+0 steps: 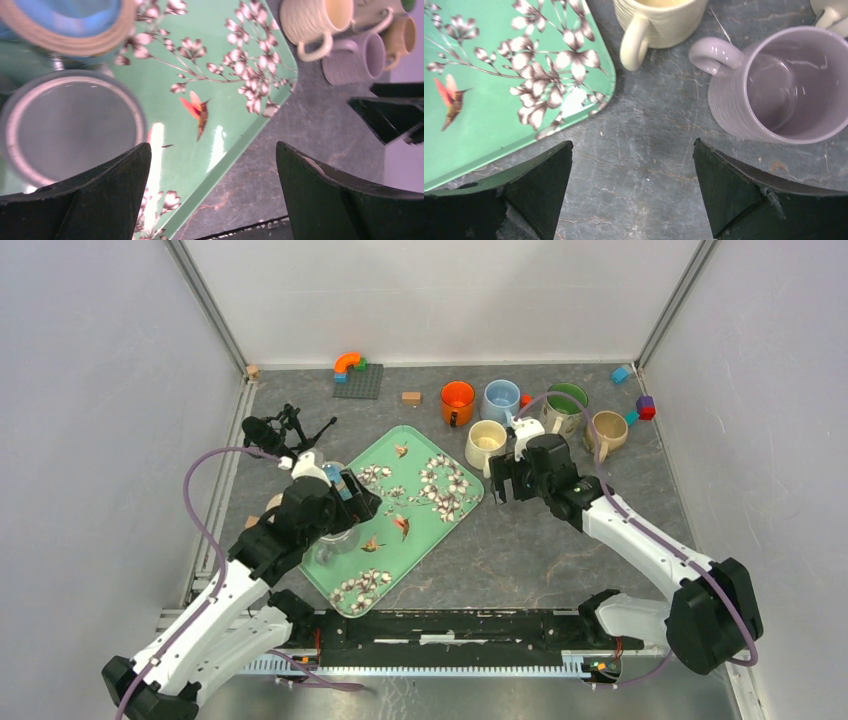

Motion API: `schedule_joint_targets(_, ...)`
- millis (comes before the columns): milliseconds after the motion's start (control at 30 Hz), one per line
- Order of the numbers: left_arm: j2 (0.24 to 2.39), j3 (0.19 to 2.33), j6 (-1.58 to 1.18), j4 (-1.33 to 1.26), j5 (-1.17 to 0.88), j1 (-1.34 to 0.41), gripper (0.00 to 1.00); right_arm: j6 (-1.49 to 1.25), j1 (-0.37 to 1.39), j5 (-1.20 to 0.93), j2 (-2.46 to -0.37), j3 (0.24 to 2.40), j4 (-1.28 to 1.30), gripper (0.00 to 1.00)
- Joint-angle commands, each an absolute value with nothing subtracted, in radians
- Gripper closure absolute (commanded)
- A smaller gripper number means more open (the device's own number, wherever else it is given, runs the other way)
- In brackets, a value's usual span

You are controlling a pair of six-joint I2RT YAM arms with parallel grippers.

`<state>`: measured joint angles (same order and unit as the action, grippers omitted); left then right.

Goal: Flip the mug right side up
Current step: Turn over the cup on the tray.

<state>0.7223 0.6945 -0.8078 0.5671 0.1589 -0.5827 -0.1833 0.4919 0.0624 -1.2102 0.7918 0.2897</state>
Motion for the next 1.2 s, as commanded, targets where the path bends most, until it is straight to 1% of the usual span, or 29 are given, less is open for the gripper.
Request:
schedule_joint_targets(0, 0.686, 0.682, -0.869, 0.660, 0.358, -0.580, 0.00, -0.198, 0.495, 0.002, -1.178, 0.792, 0.212, 0.04)
schedule_joint_targets(233, 0.652, 0.681, -0.946, 0.784, 0.484, -0.580, 0.00, -0.195, 0.495, 0.002, -1.177, 0.784, 0.198, 0.02)
schedule_joint_targets(433, 0.642, 0.684, -1.042, 0.898, 0.525, -0.581, 0.00, -0.198, 0.495, -0.032, -1.182, 0.770, 0.173, 0.02)
schedule_joint_targets(567, 0.643, 0.661, -1.099, 0.926, 0.525, -0.581, 0.00, -0.199, 0.494, -0.040, -1.189, 0.766, 0.166, 0.02)
schedule_joint_targets(1033, 0.647, 0.575, -1.088, 0.835, 0.531, -0.580, 0.00, -0.187, 0.494, -0.040, -1.181, 0.779, 0.174, 0.02)
schedule_joint_targets(1167, 0.653, 0.554, -1.037, 0.759, 0.500, -0.581, 0.00, -0.193, 0.494, -0.041, -1.175, 0.778, 0.176, 0.02)
